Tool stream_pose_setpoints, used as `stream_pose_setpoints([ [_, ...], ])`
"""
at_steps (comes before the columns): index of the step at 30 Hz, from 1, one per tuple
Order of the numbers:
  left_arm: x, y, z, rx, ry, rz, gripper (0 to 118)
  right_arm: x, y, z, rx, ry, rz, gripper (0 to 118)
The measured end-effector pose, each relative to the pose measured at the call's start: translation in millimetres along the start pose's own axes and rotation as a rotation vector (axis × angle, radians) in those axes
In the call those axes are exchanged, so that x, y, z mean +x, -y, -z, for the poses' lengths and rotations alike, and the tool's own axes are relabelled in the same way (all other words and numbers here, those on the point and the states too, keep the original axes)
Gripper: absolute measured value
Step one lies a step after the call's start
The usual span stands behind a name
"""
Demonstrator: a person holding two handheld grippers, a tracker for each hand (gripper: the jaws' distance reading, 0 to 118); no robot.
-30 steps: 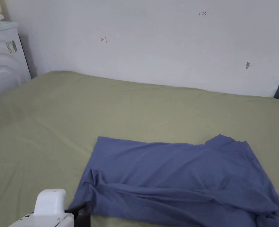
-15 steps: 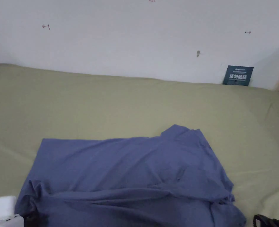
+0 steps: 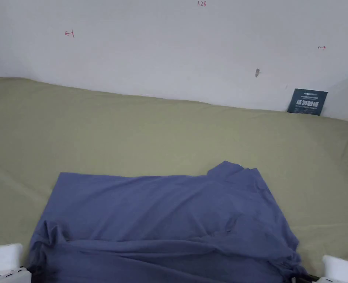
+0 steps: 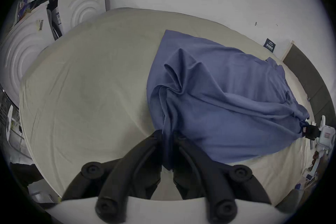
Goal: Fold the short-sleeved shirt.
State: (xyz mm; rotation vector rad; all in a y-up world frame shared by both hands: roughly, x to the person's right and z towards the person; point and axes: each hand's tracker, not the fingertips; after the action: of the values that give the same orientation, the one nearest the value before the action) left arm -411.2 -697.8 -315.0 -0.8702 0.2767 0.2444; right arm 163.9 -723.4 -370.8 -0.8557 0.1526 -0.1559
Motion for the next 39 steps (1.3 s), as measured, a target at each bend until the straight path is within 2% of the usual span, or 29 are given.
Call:
stream_pose_setpoints([
  [1, -4, -2, 0, -0.007, 0.014, -0.018, 12, 3, 1, -6, 0.021, -0.057, 0.059, 4],
  [2, -9, -3, 0, -0.013, 0.032, -0.046, 12, 4, 2, -10, 0.028, -0.04, 0.059, 4],
  [4, -13, -7, -3, -0.01, 0.047, -0.109, 12, -2, 1, -24, 0.049, 0.022, 0.007, 4],
  [5, -14, -9, -6, -0.009, 0.052, -0.103, 12, -5, 1, -33, 0.084, -0.015, -0.018, 4],
  [8, -9, -11, -27, 0.03, 0.068, -0.066, 12, -16, -3, -59, 0.127, -0.008, -0.059, 4],
  [11, -6, -15, -52, 0.075, 0.088, -0.033, 11, -25, -4, -80, 0.173, -0.042, -0.077, 4],
  [14, -6, -16, -71, 0.083, 0.106, -0.015, 11, -36, -2, -99, 0.168, -0.027, -0.12, 4],
  [17, -9, -9, -87, 0.088, 0.097, 0.006, 11, -34, 7, -113, 0.147, -0.018, -0.083, 4],
  [21, -37, 7, -98, 0.025, 0.131, -0.076, 11, -23, 28, -137, 0.113, 0.005, -0.014, 4],
  [25, -53, 34, -99, -0.079, 0.111, -0.069, 11, -9, 53, -151, 0.027, 0.012, 0.08, 4],
  [29, -69, 59, -93, -0.176, 0.08, -0.107, 11, 4, 78, -152, -0.086, 0.03, 0.119, 4],
  [33, -80, 83, -85, -0.24, 0.088, -0.128, 13, 15, 99, -143, -0.177, 0.055, 0.202, 5],
  [34, -82, 87, -85, -0.239, 0.099, -0.139, 19, 19, 102, -143, -0.176, 0.05, 0.245, 8],
  [35, -83, 91, -89, -0.224, 0.112, -0.157, 44, 21, 104, -144, -0.175, 0.032, 0.271, 25],
  [36, -83, 92, -96, -0.201, 0.111, -0.164, 70, 20, 104, -148, -0.158, 0.039, 0.268, 49],
  [39, -84, 85, -131, -0.072, 0.076, -0.144, 84, 19, 95, -177, -0.055, 0.117, 0.228, 68],
])
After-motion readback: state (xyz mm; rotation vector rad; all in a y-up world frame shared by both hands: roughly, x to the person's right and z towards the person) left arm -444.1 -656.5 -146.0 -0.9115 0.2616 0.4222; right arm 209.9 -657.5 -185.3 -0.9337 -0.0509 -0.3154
